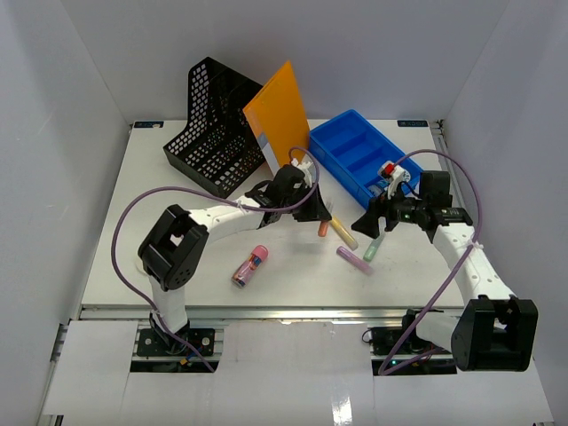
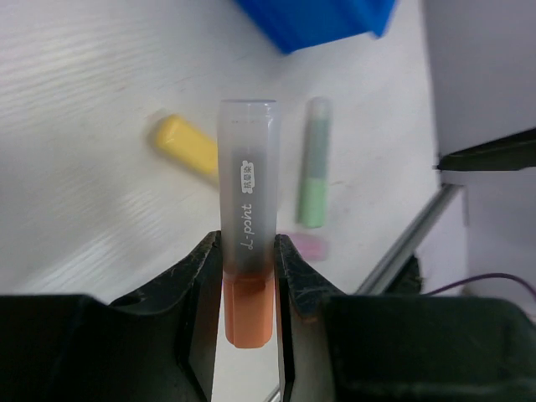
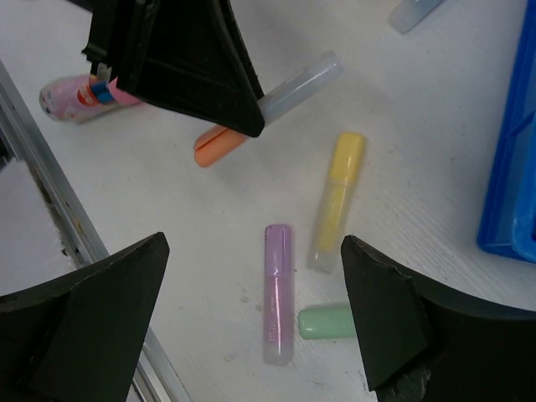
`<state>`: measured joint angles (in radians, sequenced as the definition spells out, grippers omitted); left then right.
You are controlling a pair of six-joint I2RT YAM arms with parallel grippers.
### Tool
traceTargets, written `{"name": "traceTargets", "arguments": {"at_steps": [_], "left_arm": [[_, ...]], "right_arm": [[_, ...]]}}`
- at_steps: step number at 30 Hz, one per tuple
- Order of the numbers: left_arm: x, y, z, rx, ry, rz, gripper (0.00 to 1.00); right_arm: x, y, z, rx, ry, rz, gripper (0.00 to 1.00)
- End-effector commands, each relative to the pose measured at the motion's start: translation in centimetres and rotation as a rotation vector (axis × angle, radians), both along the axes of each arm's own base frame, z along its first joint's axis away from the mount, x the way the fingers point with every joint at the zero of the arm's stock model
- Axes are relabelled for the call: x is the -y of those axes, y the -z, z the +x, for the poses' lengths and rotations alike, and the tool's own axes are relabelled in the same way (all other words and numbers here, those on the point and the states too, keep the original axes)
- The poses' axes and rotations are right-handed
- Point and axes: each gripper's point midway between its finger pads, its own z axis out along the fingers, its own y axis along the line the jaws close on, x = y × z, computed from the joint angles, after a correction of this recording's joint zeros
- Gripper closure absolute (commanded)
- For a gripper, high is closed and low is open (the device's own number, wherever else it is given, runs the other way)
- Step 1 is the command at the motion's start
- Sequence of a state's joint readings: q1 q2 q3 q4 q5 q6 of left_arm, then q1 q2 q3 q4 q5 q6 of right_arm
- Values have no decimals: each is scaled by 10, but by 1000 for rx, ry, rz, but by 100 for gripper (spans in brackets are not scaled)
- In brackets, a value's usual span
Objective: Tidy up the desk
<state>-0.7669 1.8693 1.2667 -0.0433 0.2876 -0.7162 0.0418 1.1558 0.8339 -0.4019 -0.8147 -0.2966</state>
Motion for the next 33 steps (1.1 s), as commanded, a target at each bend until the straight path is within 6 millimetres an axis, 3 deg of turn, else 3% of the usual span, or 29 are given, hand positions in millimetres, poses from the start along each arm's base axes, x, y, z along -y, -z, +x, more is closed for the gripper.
{"name": "traceTargets", "arguments": {"at_steps": [1,9,12,17,25,33], "left_arm": [[48,-63,-7,69,117,-285,95],[81,-86,-8,117,172,-371,95],[87,-90,-10,131,185,-384,95],[90,-93,-15,144,198,-399,95],[94,-94,-16,147,207,-405,94],[99,-95,-13,148,219,-410,93]], "right_arm": [[4,-37,25,-66,185,112,11],[9,-59,44,-100,380,245,17],[23,-61,56,-89,469,263,21],[29,-50,67,-131,547,275,31],[24,-43,71,-163,528,308,50],[20,-35,78,-174,508,313,58]]}}
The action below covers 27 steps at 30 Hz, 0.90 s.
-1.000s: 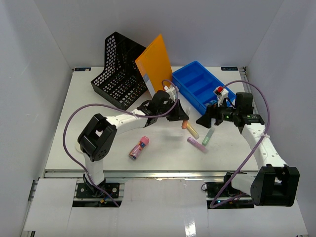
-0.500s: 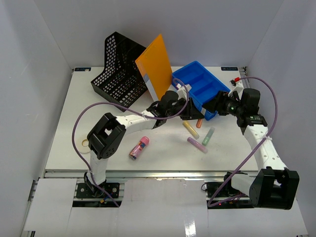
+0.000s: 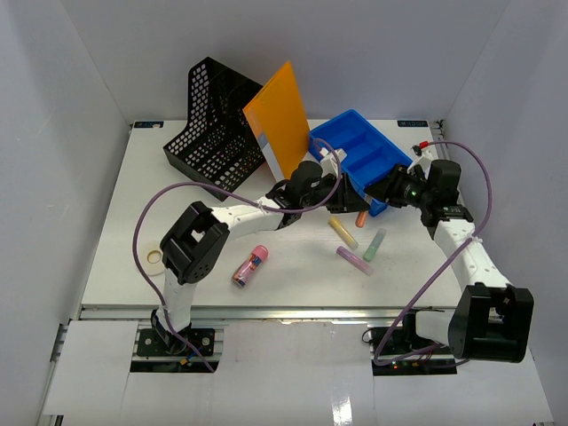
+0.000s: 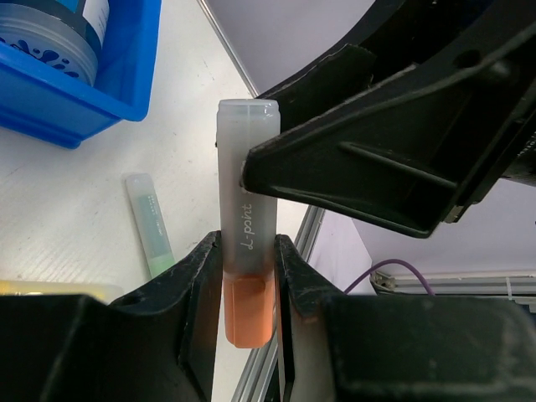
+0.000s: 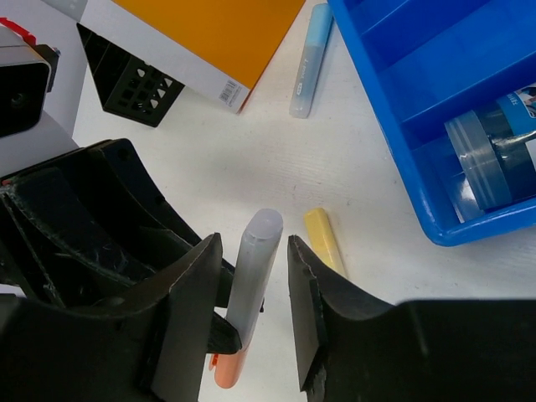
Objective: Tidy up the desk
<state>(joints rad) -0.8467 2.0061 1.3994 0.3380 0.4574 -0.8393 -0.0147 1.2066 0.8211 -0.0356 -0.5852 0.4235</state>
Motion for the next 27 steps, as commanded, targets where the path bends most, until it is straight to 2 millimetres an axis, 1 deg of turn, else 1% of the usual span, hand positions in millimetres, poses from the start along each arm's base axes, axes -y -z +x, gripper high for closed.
{"name": "traceTargets", "arguments": {"at_steps": [1,4,6,7,8,9,10,11,13,14,16,17,18,20,21,24,26,27], "left_arm": [[9,-26,0,43,27,-54,92],[10,-25,0,40,31,-57,91],[10,-25,0,39,34,-56,89],[10,-25,0,38,32,-55,84],[10,-25,1,36,28,-51,77],[10,-24,2,34,24,-47,68],[10,-24,2,33,23,-42,48],[8,-24,2,40,27,-39,33],[4,-25,0,61,38,-41,13],[0,-26,0,71,38,-42,10],[-12,-29,2,100,19,-43,3],[-22,-29,0,107,2,-36,2],[-32,-30,3,121,-15,-38,2],[-53,-29,0,138,-46,-22,2],[-63,-27,1,143,-63,-12,2],[-86,-18,-5,155,-90,19,2],[-106,-8,-12,147,-107,35,2],[-112,-12,-13,152,-116,21,2]], "right_arm": [[-5,-6,9,42,-22,20,60],[-7,-3,12,39,-34,26,64],[-9,0,15,35,-44,31,72],[-9,-1,15,40,-49,30,77],[-9,-2,16,47,-54,28,81],[-9,-3,17,56,-59,23,84],[-9,-4,19,74,-63,12,87],[-8,-7,20,92,-66,2,88],[-6,-12,23,141,-84,-39,91],[-6,-16,25,159,-88,-48,92],[0,-26,33,238,-108,-138,92],[4,-27,38,275,-115,-195,92],[8,-30,42,307,-123,-241,92],[14,-45,54,380,-121,-314,92],[17,-46,59,412,-137,-359,92],[22,-56,79,541,-205,-513,92],[23,-61,99,586,-246,-576,92],[23,-62,108,600,-270,-604,92]]}}
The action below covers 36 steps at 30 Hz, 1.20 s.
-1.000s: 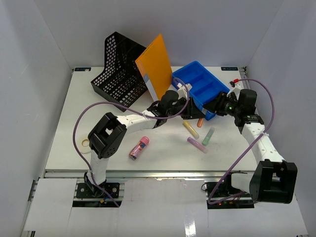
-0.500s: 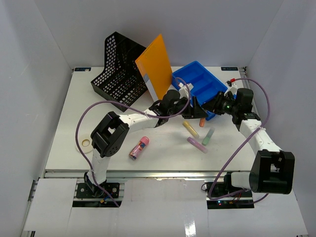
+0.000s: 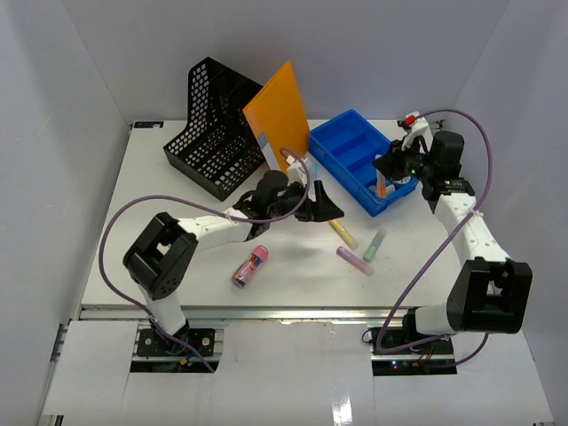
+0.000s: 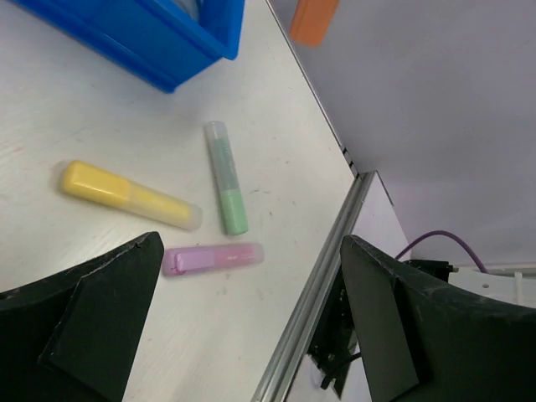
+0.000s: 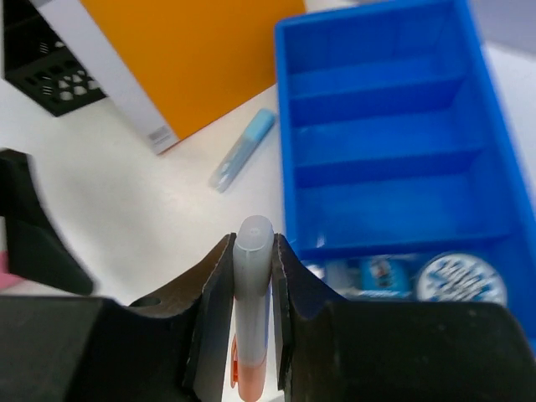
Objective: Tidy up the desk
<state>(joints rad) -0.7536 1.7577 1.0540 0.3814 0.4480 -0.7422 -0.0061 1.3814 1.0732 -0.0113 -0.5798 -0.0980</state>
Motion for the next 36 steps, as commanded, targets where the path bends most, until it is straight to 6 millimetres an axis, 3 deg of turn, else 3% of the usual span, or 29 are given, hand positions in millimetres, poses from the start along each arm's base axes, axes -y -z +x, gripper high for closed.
{"name": "traceTargets", "arguments": {"at_steps": [1,6,15,20,21,25,28,31,33,35,36], "left_arm": [[-32,-32,-8,105,-40,-59,2],[-62,-15,-15,31,-64,-100,2],[-70,3,-19,-53,-80,-33,3],[-72,2,-14,-53,-107,-5,5],[-72,2,-12,-53,-111,2,6],[-69,0,-4,-53,-122,33,8],[-63,-5,8,-35,-124,60,11],[-53,-5,23,-14,-127,119,16],[-49,6,33,-16,-133,202,21],[-43,14,52,0,-149,275,25],[-41,19,61,5,-161,308,26]], "right_arm": [[7,-20,47,204,-105,-248,92],[-10,-7,85,267,-155,-395,92],[-28,34,140,384,-219,-563,90],[-28,69,153,397,-258,-620,83],[-28,75,155,396,-264,-627,81],[-30,79,157,409,-272,-623,33],[-27,67,151,418,-261,-623,23],[-21,32,135,405,-230,-561,20],[-24,0,95,306,-288,-417,18],[-27,-16,41,186,-409,-248,18],[-24,-13,17,126,-439,-181,18]]}}
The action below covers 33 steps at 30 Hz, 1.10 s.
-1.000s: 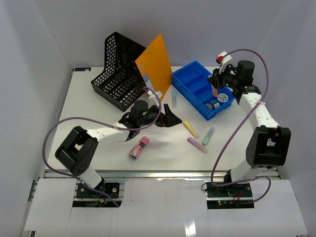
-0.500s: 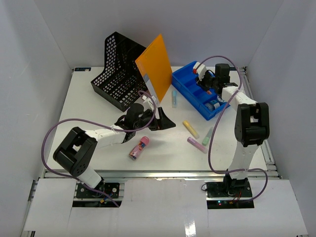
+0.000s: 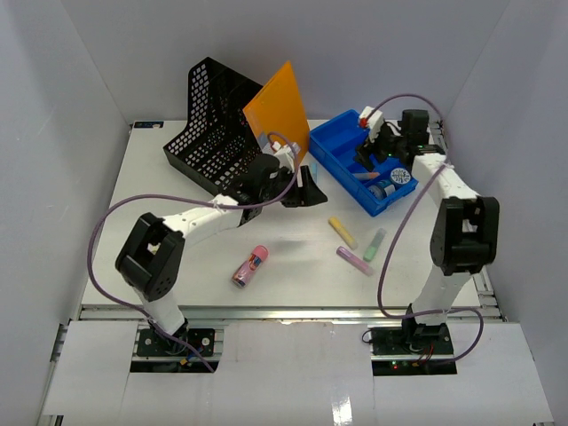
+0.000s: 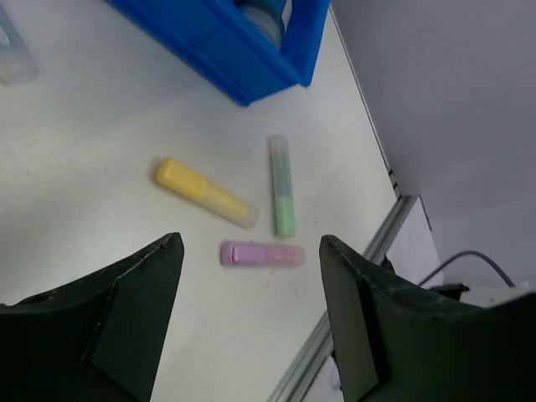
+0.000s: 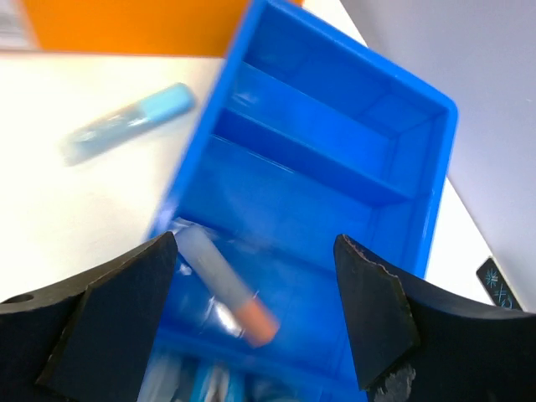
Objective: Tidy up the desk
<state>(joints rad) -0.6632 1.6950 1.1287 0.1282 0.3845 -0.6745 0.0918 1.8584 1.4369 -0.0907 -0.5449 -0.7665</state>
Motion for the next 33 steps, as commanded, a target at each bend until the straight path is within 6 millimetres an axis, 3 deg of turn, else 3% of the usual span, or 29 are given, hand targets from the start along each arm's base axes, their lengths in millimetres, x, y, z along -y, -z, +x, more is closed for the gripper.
{"name": "traceTargets", "arguments": {"at_steps": [1,3,5,6,11,15,19,28,33], "left_arm": [[4,31,32,19,-33,223,27],[7,45,53,27,-67,295,27],[6,53,63,35,-83,344,27],[6,59,73,42,-110,386,27],[4,73,110,109,-204,540,29],[1,85,139,165,-250,668,32],[-3,99,156,199,-261,755,32],[3,118,173,227,-256,803,37],[6,130,171,213,-234,803,47]], "right_arm": [[1,-78,-111,-233,-147,306,18],[-4,-84,-157,-246,-197,347,18],[-6,-56,-189,-311,-205,371,17],[-7,-59,-208,-295,-223,385,17],[-3,-44,-250,-329,-237,463,17],[2,-45,-262,-346,-230,518,17],[6,-44,-267,-341,-224,537,17],[12,-44,-267,-345,-211,571,17],[13,-43,-266,-352,-207,577,17]]}}
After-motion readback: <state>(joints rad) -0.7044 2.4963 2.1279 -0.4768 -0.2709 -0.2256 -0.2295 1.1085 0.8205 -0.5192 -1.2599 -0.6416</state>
